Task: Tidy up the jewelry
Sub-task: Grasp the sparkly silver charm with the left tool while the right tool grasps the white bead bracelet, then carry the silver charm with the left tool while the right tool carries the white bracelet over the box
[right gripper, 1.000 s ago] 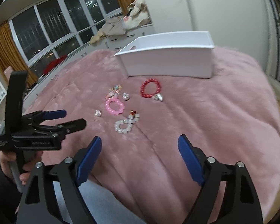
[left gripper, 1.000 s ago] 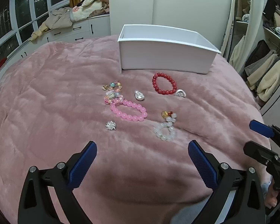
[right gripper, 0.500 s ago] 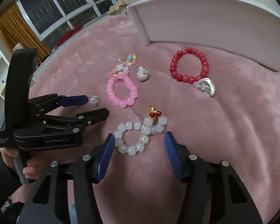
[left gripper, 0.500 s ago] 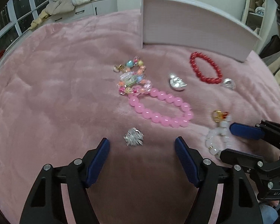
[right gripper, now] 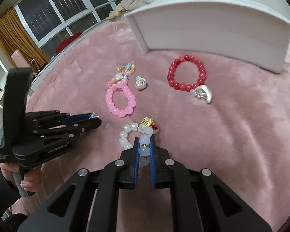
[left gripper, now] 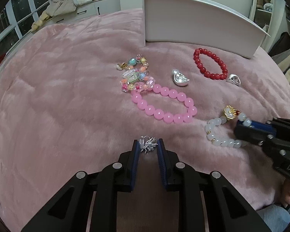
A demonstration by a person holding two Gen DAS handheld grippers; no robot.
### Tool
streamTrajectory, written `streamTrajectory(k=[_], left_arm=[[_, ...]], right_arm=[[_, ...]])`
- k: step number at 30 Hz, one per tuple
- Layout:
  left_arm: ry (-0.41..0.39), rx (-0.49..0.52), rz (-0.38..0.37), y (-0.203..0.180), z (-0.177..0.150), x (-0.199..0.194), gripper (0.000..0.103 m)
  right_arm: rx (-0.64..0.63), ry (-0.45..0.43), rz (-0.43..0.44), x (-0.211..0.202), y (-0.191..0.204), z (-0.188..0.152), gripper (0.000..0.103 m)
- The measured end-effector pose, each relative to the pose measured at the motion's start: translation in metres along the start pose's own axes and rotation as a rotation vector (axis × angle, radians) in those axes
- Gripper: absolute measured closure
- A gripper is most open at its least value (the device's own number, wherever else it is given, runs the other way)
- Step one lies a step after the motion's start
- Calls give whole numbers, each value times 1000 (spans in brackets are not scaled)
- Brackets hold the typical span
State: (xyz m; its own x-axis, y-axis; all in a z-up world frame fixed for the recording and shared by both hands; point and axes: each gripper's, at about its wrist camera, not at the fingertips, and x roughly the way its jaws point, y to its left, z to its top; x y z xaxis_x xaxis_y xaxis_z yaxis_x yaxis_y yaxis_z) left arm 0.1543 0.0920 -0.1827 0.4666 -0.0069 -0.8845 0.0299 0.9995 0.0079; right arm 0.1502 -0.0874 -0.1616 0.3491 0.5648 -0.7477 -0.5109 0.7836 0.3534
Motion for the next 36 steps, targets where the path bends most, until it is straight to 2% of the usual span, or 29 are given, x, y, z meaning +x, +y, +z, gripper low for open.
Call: streamTrajectory(k=[7,16,19,28,36], left_arm=[[-28,7,-13,-11,-12,-35,80],[-99,29,-34,-44,-22,-83,79],[-124,1,-56,-57,-25,-102,79],[-173,18,-96,-86,-26,-141,79],[-170,9,-102,-89,-21,-153,79]], right_arm=[[19,-69,0,-42,6,-2,93],[62,-144,-18,-110,7,-17,93],[75,-166,-18,-133,9,-22,93],[50,-177,-76,-192,24,-32,93],[72,-184,-106,-210,17,-15,93]])
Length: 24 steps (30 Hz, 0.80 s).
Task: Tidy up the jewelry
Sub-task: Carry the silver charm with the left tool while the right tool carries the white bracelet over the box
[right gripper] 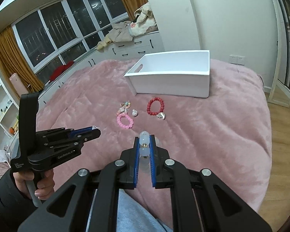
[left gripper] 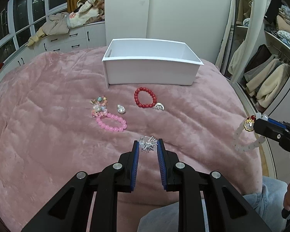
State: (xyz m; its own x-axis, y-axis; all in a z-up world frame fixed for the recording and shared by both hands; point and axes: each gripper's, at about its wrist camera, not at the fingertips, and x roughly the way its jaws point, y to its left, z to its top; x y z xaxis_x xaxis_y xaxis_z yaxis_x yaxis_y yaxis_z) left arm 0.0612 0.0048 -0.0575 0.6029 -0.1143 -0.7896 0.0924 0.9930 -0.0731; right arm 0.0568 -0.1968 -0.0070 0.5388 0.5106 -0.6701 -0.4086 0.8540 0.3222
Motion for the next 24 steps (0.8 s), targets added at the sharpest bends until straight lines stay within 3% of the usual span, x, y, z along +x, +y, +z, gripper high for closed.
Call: streamTrajectory(k=[9,24], left_arm=[[0,-17,18,-2,52,3,79],[-39,-25,43,17,184,70,79]], right_arm=[[-40,2,-11,12,-15,52,93],[-30,-21,52,101,-74,164,93]])
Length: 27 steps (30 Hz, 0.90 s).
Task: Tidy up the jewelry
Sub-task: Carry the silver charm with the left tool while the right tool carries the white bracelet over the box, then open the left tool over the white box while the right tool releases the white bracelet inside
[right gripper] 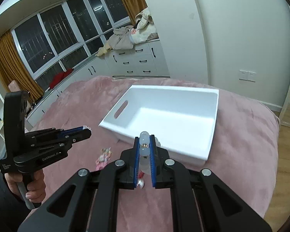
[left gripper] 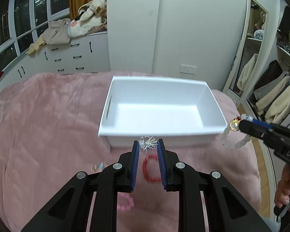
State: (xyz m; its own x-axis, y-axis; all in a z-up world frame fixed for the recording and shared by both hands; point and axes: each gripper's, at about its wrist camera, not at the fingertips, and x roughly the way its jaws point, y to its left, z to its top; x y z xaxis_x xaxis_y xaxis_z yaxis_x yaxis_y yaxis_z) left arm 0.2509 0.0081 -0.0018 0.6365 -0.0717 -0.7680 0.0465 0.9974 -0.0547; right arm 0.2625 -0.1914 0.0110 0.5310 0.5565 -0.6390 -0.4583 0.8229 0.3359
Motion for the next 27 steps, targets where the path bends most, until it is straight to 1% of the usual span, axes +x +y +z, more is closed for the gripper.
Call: streamTrajectory(k=[7,11,13,16,18,20,23,24,25,26,27], left_arm=[[-5,9,18,2,39,44,79],[14,-11,10,8,55,75,79],[21,-19,13,11,59,91,79],[61,-31,20,17,64,121,79],[82,-22,33,18,60,135,79],[103,-21,38,20,57,148,79],[144,-30,47,24,52,164,79],[157,-29,53,25,50,168,78],[164,-25,58,25,48,170,74],[170,-20,60,25,47,171,66],[169,-16,62,24,45,170,62]], right_arm=[[-21,10,-16,40,-23,23,93],[-34,33,-49,68,-38,27,93],[-28,52,-52,82,-44,25,93],[-6,66,-51,100,-54,22,93],[3,74,-57,109,-57,21,93],[-7,87,-88,121,-61,19,93],[-19,115,-105,134,-61,13,93],[-25,118,-112,135,-61,13,93],[-31,119,-114,136,-59,12,93],[-33,120,-114,136,-58,12,92],[-33,122,-114,135,-57,11,90]])
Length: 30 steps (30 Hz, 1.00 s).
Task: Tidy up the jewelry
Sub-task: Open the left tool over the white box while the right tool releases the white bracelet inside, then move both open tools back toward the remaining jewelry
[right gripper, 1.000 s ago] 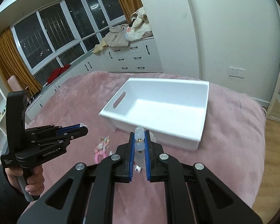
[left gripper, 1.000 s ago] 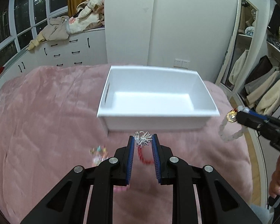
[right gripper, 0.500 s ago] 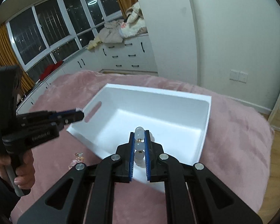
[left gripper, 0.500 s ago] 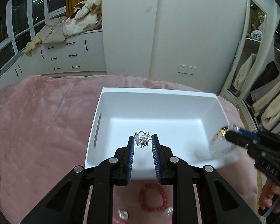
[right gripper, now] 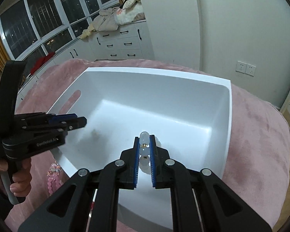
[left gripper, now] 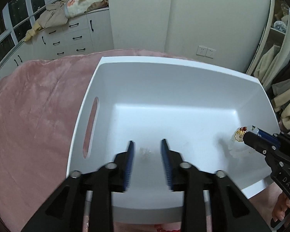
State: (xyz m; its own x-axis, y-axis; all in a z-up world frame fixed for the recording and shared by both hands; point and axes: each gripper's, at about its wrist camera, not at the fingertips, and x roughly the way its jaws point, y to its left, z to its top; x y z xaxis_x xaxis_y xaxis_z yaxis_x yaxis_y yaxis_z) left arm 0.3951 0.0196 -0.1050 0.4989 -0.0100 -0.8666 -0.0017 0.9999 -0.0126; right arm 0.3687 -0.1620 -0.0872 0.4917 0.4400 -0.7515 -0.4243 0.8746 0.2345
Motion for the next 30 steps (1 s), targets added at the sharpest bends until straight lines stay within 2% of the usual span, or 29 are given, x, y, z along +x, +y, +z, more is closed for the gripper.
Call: streamTrajectory(k=[1,2,3,4,6,7,8,9,14,22,30], left_arm=[[-5,3,3,0,-1,-2,55],[-16,4,0,-1,-2,-6,48],[-24,2,-2,-1,-3,-11,46],[-31,-2,-7,-2,-4,-16,41],[-46,-10,-20,0,-6,-29,35],[-58,-12,-23,0,-8,-36,29],[-66,-13,-27,0,-9,-44,24],[-76,-14,-32,0,-11,-51,23],[-122,-15,-43,2,-27,-94,14],[-176,-23,-32,13,-70,-157,11],[-178,-34,-24,26,-116,-184,11]], right_arm=[[-2,-3,-7,-2,1,-1,88],[-1,-10,-14,-4,2,-1,73],[1,-28,-14,-9,3,-1,64],[5,-44,-22,-13,5,0,43],[10,-91,-36,-27,7,-1,26],[10,-102,-46,-35,11,-1,14],[10,-120,-60,-45,14,-2,7],[8,-134,-64,-52,17,-2,4],[-3,-160,-101,-89,37,-9,5],[-25,-175,-116,-138,73,-40,5],[-37,-156,-85,-155,99,-78,5]])
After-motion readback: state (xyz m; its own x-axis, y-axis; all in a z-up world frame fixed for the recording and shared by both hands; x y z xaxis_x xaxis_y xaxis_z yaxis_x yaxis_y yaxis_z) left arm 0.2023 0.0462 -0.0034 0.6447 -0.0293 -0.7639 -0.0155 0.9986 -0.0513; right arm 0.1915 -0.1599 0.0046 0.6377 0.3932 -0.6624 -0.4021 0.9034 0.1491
